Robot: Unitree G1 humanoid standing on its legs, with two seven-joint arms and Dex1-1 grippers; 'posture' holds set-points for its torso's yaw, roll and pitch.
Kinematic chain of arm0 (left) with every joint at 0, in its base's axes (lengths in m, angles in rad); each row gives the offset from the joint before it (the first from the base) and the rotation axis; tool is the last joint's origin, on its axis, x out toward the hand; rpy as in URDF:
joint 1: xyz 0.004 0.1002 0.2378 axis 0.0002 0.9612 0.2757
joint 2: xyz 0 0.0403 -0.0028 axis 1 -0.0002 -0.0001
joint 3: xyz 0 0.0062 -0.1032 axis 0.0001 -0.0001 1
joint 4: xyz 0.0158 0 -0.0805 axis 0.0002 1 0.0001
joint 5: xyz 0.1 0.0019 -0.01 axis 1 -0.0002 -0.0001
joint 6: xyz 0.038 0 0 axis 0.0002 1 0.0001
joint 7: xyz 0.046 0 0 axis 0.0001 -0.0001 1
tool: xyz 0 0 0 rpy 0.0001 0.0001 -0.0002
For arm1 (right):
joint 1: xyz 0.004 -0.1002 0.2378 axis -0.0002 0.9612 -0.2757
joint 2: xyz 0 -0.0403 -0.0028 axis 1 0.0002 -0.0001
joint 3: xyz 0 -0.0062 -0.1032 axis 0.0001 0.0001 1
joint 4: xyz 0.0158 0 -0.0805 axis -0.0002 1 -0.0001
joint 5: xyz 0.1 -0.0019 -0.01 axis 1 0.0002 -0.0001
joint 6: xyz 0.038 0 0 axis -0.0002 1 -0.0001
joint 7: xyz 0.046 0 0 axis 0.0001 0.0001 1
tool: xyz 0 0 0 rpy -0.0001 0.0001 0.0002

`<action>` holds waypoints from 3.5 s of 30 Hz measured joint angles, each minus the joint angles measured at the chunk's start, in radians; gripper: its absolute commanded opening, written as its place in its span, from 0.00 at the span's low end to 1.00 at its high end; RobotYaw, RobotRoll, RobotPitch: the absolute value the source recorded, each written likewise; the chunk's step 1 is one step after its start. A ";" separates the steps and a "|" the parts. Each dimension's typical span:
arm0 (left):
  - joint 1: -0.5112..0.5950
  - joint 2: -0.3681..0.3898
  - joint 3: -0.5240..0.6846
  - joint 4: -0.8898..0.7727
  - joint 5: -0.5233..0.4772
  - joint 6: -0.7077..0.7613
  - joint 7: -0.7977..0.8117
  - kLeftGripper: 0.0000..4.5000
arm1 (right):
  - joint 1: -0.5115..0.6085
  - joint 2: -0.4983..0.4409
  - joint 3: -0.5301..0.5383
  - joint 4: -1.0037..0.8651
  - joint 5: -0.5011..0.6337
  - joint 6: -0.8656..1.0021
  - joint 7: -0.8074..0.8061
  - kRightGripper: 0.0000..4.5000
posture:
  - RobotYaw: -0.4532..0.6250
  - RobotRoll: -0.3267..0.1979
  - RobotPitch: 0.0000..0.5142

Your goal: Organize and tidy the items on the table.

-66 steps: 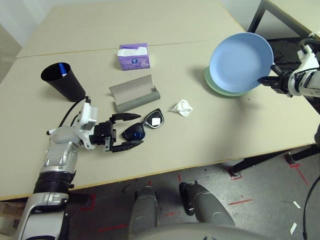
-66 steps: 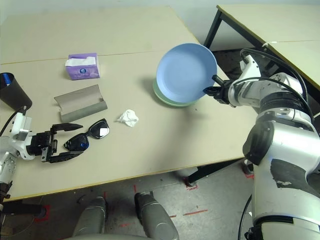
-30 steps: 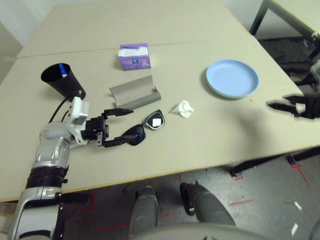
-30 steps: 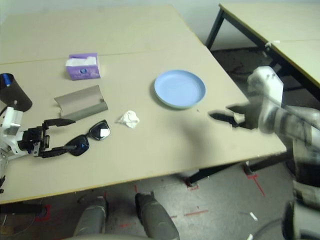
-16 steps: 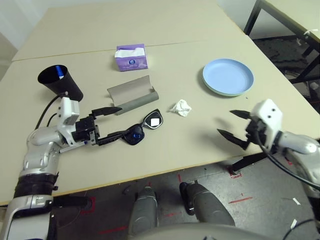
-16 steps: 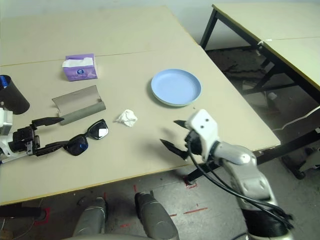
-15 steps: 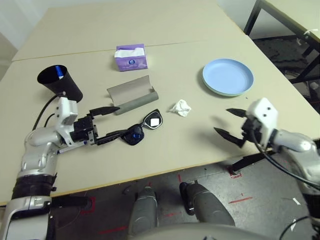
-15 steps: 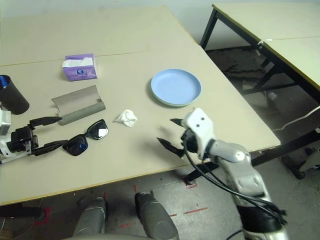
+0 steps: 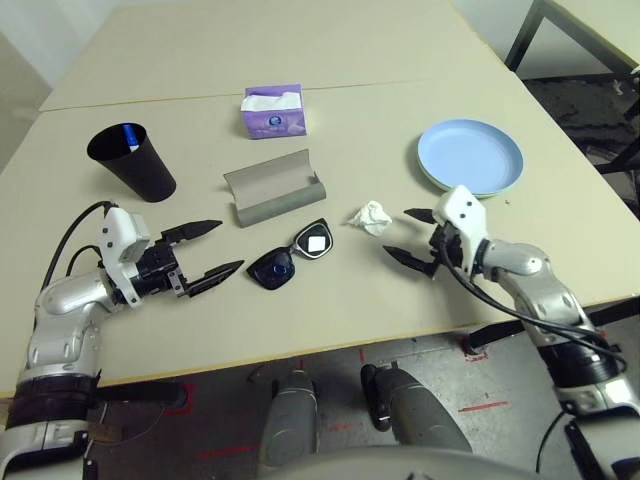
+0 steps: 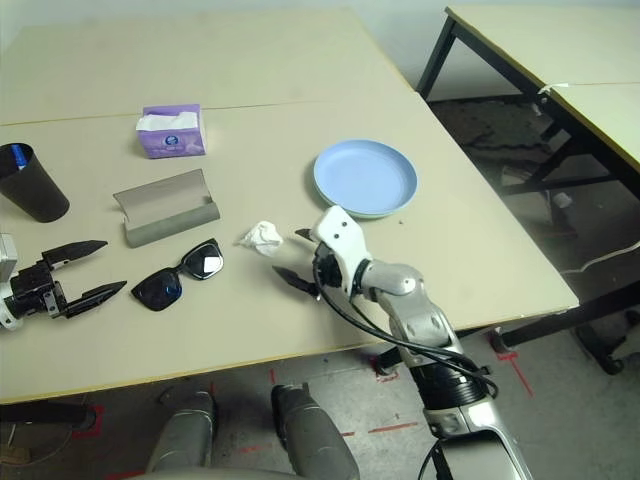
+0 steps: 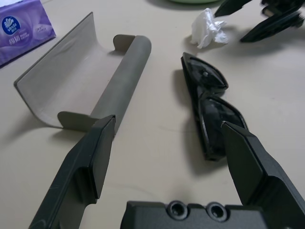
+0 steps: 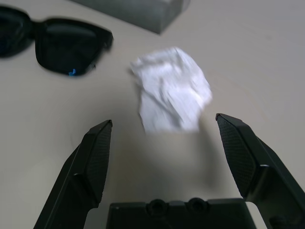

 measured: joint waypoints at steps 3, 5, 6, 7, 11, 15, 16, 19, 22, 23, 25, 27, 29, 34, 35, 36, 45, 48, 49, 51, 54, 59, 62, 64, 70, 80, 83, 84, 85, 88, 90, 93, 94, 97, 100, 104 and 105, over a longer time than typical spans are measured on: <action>0.000 -0.010 -0.002 -0.010 -0.001 0.006 0.000 1.00 | -0.025 0.030 0.026 0.038 -0.024 -0.003 -0.011 0.98 | 0.44 0.62 0.34; 0.000 -0.016 -0.002 -0.020 -0.001 0.009 0.000 1.00 | -0.032 0.033 0.041 0.053 -0.044 -0.010 -0.012 0.98 | 0.44 0.62 0.34; 0.001 -0.018 -0.003 -0.023 -0.002 0.010 0.000 1.00 | -0.034 0.039 0.043 0.056 -0.051 -0.010 -0.013 0.98 | 0.45 0.62 0.34; 0.001 -0.019 -0.003 -0.024 -0.003 0.012 -0.001 1.00 | -0.038 0.048 0.044 0.059 -0.054 -0.010 -0.017 0.98 | 0.45 0.62 0.34; 0.010 -0.024 -0.002 -0.053 -0.019 0.027 -0.008 1.00 | -0.057 0.068 0.048 0.068 -0.063 -0.007 -0.034 0.98 | 0.44 0.62 0.35; 0.024 -0.028 -0.002 -0.085 -0.039 0.042 -0.018 1.00 | -0.066 0.072 0.047 0.086 -0.069 -0.002 -0.046 0.98 | 0.44 0.62 0.35; 0.026 -0.029 -0.002 -0.092 -0.043 0.045 -0.019 1.00 | -0.067 0.074 0.047 0.088 -0.070 0.002 -0.049 0.98 | 0.44 0.62 0.35; 0.026 -0.033 -0.002 -0.106 -0.047 0.054 -0.019 1.00 | -0.074 0.079 0.047 0.091 -0.073 0.011 -0.057 0.98 | 0.44 0.62 0.35; 0.026 -0.042 -0.003 -0.118 -0.049 0.063 -0.018 1.00 | -0.086 0.083 0.046 0.100 -0.084 0.015 -0.081 0.98 | 0.44 0.62 0.35; 0.026 -0.044 -0.004 -0.122 -0.049 0.064 -0.019 1.00 | -0.090 0.085 0.044 0.107 -0.087 0.016 -0.090 0.98 | 0.44 0.62 0.35; 0.027 -0.047 -0.005 -0.130 -0.050 0.068 -0.019 1.00 | -0.104 0.090 0.036 0.134 -0.096 0.020 -0.116 0.98 | 0.44 0.62 0.35; 0.029 -0.053 -0.007 -0.135 -0.050 0.070 -0.019 1.00 | -0.118 0.091 0.025 0.153 -0.101 0.025 -0.142 0.98 | 0.44 0.62 0.35; 0.034 -0.059 -0.009 -0.140 -0.050 0.071 -0.019 1.00 | -0.124 0.095 0.014 0.166 -0.101 0.028 -0.157 0.98 | 0.44 0.62 0.36; 0.039 -0.061 -0.010 -0.141 -0.049 0.072 -0.021 1.00 | -0.127 0.107 -0.005 0.178 -0.099 0.042 -0.176 0.69 | 0.44 0.62 0.36; 0.039 -0.062 -0.010 -0.141 -0.049 0.072 -0.021 1.00 | -0.127 0.110 -0.007 0.178 -0.099 0.045 -0.177 0.61 | 0.44 0.62 0.36; 0.039 -0.062 -0.010 -0.141 -0.049 0.072 -0.021 1.00 | -0.127 0.113 -0.008 0.178 -0.098 0.047 -0.177 0.51 | 0.44 0.62 0.36; 0.039 -0.069 -0.015 -0.141 -0.048 0.072 -0.023 1.00 | -0.118 0.119 -0.010 0.174 -0.094 0.058 -0.177 0.01 | 0.43 0.62 0.37; 0.038 -0.072 -0.024 -0.140 -0.047 0.072 -0.026 1.00 | -0.111 0.119 -0.015 0.166 -0.087 0.067 -0.177 0.01 | 0.42 0.62 0.38; 0.037 -0.073 -0.027 -0.138 -0.046 0.072 -0.027 1.00 | -0.111 0.119 -0.020 0.164 -0.082 0.075 -0.177 0.01 | 0.42 0.62 0.38; 0.032 -0.074 -0.030 -0.129 -0.046 0.072 -0.028 1.00 | -0.112 0.119 -0.053 0.158 -0.060 0.103 -0.181 0.01 | 0.42 0.62 0.38; 0.027 -0.074 -0.032 -0.118 -0.045 0.071 -0.030 1.00 | -0.156 0.102 -0.118 0.155 -0.022 0.163 -0.192 0.01 | 0.41 0.62 0.38; 0.017 -0.076 -0.039 -0.102 -0.043 0.069 -0.036 1.00 | -0.325 0.006 -0.253 0.135 0.035 0.231 -0.213 0.01 | 0.41 0.62 0.37; 0.016 -0.080 -0.039 -0.096 -0.042 0.066 -0.036 1.00 | -0.396 -0.070 -0.300 0.176 0.034 0.231 -0.223 0.01 | 0.41 0.62 0.37; 0.013 -0.081 -0.040 -0.095 -0.042 0.064 -0.035 1.00 | -0.416 -0.113 -0.301 0.252 0.018 0.209 -0.232 0.01 | 0.41 0.62 0.36; 0.012 -0.087 -0.043 -0.094 -0.041 0.057 -0.035 1.00 | -0.427 -0.184 -0.291 0.550 -0.067 0.132 -0.285 0.09 | 0.42 0.62 0.35; 0.021 -0.094 -0.044 -0.094 -0.038 0.045 -0.027 1.00 | -0.383 -0.233 -0.289 0.436 -0.081 0.201 -0.259 0.85 | 0.42 0.62 0.35; 0.020 -0.094 -0.046 -0.091 -0.035 0.042 -0.027 1.00 | -0.301 -0.302 -0.308 0.282 -0.057 0.306 -0.223 0.99 | 0.41 0.62 0.35; 0.018 -0.094 -0.046 -0.085 -0.035 0.040 -0.027 1.00 | -0.258 -0.336 -0.331 0.207 -0.039 0.361 -0.202 0.99 | 0.40 0.62 0.34; 0.016 -0.093 -0.044 -0.078 -0.034 0.039 -0.028 1.00 | -0.230 -0.367 -0.354 0.151 -0.020 0.411 -0.185 0.99 | 0.39 0.62 0.34; 0.004 -0.087 -0.040 -0.044 -0.035 0.034 -0.041 1.00 | -0.185 -0.446 -0.427 -0.059 0.052 0.619 -0.149 0.99 | 0.37 0.62 0.33; -0.014 -0.083 -0.041 -0.022 -0.034 0.031 -0.055 1.00 | -0.189 -0.475 -0.434 -0.204 0.083 0.738 -0.137 0.99 | 0.36 0.62 0.33; -0.035 -0.058 -0.040 0.020 -0.030 0.018 -0.082 1.00 | -0.269 -0.419 -0.365 -0.379 0.153 0.909 -0.130 0.99 | 0.37 0.62 0.34; -0.053 -0.052 -0.039 0.031 -0.026 0.013 -0.090 1.00 | -0.307 -0.382 -0.317 -0.432 0.182 0.948 -0.124 0.99 | 0.37 0.62 0.34; -0.074 -0.034 -0.037 0.066 -0.020 -0.007 -0.111 1.00 | -0.405 -0.323 -0.120 -0.531 0.206 0.951 -0.096 0.99 | 0.38 0.62 0.35; -0.067 -0.024 -0.032 0.101 -0.015 -0.019 -0.125 1.00 | -0.469 -0.269 0.104 -0.521 0.169 0.832 -0.040 0.99 | 0.41 0.62 0.36; -0.030 -0.019 -0.016 0.096 -0.015 -0.035 -0.127 1.00 | -0.556 -0.204 0.373 -0.411 0.067 0.640 0.075 0.99 | 0.43 0.62 0.37; -0.023 -0.018 -0.011 0.095 -0.015 -0.036 -0.127 1.00 | -0.574 -0.190 0.418 -0.386 0.047 0.603 0.105 0.99 | 0.43 0.62 0.38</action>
